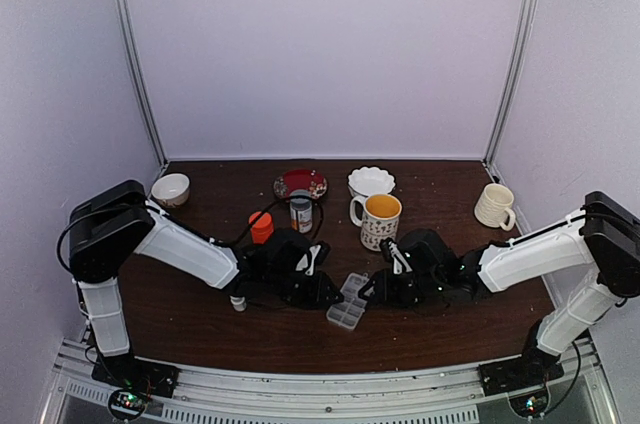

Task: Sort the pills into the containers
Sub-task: Pick up the pill container from the center of the board, then pass from the right arm to the left, then open the lid of the pill container.

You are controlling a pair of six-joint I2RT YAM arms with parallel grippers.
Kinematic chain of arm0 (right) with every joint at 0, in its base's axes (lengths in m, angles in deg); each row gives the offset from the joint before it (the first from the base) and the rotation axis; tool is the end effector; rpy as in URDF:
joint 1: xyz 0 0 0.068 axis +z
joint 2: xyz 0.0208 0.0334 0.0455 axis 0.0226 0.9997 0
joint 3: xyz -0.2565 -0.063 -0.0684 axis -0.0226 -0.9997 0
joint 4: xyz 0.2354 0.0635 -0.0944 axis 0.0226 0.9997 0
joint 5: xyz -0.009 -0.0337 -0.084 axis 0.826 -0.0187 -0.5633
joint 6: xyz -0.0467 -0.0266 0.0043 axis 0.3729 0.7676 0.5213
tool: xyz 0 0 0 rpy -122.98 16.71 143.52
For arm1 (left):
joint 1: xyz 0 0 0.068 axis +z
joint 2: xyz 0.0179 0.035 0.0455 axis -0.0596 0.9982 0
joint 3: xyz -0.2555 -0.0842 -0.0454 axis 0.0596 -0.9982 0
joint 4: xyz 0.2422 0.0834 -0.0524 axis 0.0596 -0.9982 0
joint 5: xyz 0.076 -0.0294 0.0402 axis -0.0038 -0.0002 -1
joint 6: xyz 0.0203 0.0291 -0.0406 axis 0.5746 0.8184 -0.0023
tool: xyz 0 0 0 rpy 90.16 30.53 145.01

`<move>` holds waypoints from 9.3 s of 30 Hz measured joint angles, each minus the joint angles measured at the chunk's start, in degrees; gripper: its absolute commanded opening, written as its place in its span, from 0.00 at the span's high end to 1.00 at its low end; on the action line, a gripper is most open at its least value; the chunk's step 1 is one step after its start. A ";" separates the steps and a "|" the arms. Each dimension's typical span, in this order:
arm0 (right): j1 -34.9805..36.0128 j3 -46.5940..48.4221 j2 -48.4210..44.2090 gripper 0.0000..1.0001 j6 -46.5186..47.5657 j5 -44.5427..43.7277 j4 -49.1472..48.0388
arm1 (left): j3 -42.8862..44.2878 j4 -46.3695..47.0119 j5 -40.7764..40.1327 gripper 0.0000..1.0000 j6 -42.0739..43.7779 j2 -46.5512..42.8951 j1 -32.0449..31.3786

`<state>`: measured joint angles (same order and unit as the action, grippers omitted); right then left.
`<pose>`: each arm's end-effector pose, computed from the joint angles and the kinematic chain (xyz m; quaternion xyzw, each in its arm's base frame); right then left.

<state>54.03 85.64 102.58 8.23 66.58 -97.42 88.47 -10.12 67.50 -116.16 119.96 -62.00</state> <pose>0.1639 0.2312 0.1439 -0.0533 0.9112 0.3854 0.1352 0.1866 -0.3244 0.1158 0.0704 0.9031 -0.4095 0.1084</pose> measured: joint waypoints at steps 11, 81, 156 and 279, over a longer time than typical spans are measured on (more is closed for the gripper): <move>-0.17 -2.78 -0.35 0.46 -0.83 0.15 -1.14 | -5.31 11.41 4.20 0.99 -4.92 0.74 2.12; -1.36 -10.14 -7.32 0.35 -8.81 7.93 -26.67 | -9.75 16.57 10.75 1.00 -11.96 -12.15 4.37; -1.77 -12.39 -20.79 0.69 -10.49 13.84 -22.95 | -10.91 29.11 17.73 0.92 -10.21 -13.00 3.89; -1.86 -5.62 -26.36 0.43 -4.68 11.34 -10.08 | -11.06 33.18 15.34 0.91 -15.30 -13.97 2.97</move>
<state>52.17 80.02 76.22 3.55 77.93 -107.50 77.41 23.06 82.85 -131.46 105.99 -59.03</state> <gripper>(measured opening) 0.596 0.210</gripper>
